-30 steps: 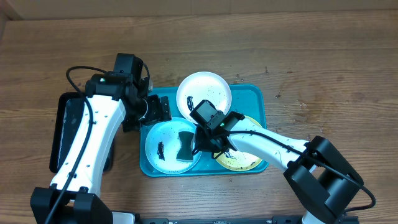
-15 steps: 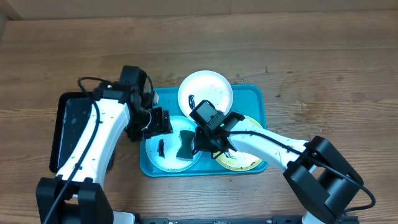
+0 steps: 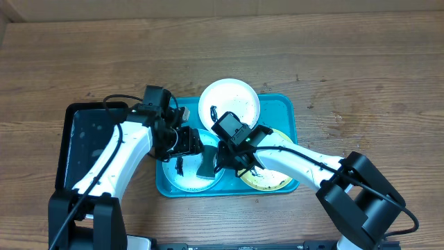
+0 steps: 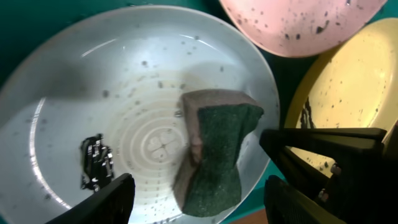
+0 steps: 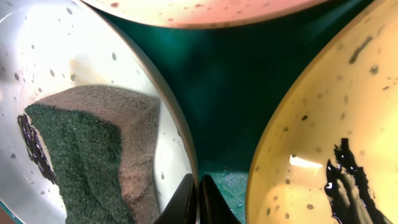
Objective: Clean dirty plates on tray and stack at the side
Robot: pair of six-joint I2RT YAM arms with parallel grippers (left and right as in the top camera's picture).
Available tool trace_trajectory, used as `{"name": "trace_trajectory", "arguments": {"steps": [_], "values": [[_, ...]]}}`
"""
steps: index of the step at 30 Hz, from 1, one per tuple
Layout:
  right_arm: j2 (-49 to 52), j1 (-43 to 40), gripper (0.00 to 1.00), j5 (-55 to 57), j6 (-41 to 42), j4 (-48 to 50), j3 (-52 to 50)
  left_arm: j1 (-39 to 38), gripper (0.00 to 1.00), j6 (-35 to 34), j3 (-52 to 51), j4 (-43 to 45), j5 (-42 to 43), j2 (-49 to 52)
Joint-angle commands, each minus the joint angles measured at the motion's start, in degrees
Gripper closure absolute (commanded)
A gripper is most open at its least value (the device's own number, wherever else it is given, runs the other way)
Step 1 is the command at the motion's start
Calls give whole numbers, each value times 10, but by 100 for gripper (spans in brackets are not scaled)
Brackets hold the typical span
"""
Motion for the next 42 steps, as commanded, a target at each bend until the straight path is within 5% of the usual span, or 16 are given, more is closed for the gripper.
{"name": "trace_trajectory", "arguments": {"steps": [1, 9, 23, 30, 35, 42], "values": [[3, 2, 96, 3, 3, 5, -5, -28, 32, 15, -18, 14, 13, 5], [3, 2, 96, 1, 2, 3, -5, -79, 37, -55, -22, 45, -44, 23], [3, 2, 96, 1, 1, 1, -5, -80, 43, -26, -22, 50, -26, 93], [3, 2, 96, 1, 1, 1, -5, -80, 65, -23, -22, 53, -32, 101], [3, 2, 96, 1, 0, 1, -5, -80, 93, -31, -22, 51, -107, 101], [3, 2, 96, 1, 0, 0, -5, -79, 96, -101, -22, 22, -285, 101]]}}
